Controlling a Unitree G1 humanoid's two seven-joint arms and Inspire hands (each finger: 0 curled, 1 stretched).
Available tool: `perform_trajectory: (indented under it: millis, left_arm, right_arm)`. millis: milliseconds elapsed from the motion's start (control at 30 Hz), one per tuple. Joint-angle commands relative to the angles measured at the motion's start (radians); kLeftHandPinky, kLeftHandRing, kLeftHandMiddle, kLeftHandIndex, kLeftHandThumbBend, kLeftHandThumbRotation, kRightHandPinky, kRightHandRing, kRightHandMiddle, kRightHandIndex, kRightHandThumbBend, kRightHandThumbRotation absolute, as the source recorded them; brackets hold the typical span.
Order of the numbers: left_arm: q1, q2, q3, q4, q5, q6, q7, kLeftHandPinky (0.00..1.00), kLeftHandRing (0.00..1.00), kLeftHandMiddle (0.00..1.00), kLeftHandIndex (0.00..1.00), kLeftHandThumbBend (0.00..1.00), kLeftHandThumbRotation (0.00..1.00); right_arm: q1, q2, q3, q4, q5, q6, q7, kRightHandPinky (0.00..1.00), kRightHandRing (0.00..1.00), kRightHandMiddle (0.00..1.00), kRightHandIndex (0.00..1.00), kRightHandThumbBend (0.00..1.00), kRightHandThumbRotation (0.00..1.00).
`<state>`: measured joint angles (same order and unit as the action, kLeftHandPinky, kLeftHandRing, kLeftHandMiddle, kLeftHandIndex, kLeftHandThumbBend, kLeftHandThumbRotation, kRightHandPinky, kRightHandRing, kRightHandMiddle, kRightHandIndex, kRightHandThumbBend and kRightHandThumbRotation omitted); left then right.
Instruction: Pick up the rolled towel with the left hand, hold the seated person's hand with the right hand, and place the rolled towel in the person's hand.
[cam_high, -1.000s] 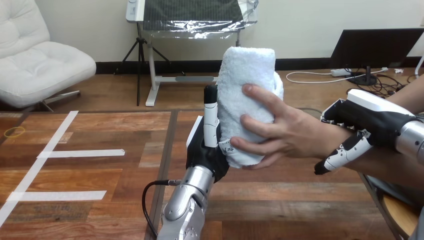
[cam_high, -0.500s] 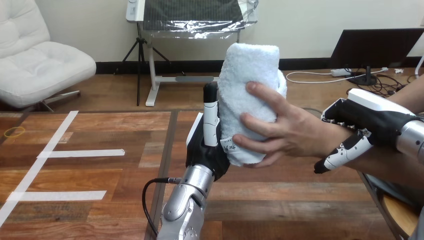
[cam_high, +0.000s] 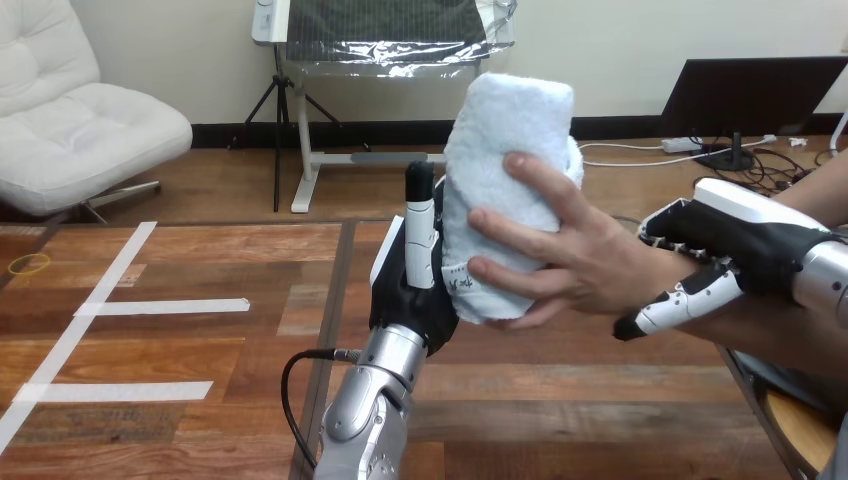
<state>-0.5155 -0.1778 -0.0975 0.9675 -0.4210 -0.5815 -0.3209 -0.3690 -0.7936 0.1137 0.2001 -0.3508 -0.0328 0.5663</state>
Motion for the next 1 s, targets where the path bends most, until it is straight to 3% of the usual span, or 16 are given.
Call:
perform_trajectory:
  millis: [0, 367, 633, 967]
  left_arm:
    - [-0.066, -0.126, 0.02, -0.095, 0.008, -0.035, -0.037, 0.99, 0.97, 0.96, 0.94, 1.0, 1.0]
    - [-0.032, -0.083, 0.046, -0.124, 0.024, -0.023, -0.013, 1.0, 1.0, 0.99, 1.0, 1.0, 1.0]
    - [-0.004, -0.051, 0.076, -0.152, 0.016, -0.012, -0.015, 1.0, 1.0, 0.99, 1.0, 1.0, 1.0]
    - [0.03, -0.004, 0.113, -0.199, 0.019, 0.003, -0.015, 1.0, 1.0, 0.98, 0.99, 1.0, 1.0]
  right_arm:
    - [0.002, 0.009, -0.009, -0.049, 0.029, -0.003, 0.016, 0.61, 0.74, 0.78, 0.8, 1.0, 0.62]
    - [0.015, 0.013, -0.03, -0.081, 0.053, 0.011, 0.028, 0.7, 0.88, 0.91, 0.93, 1.0, 0.68]
    - [0.03, 0.002, -0.045, -0.113, 0.064, 0.008, 0.025, 0.73, 0.93, 0.94, 0.94, 1.0, 0.67]
    - [0.065, 0.001, -0.083, -0.156, 0.084, -0.001, 0.009, 0.72, 0.91, 0.93, 0.93, 1.0, 0.64]
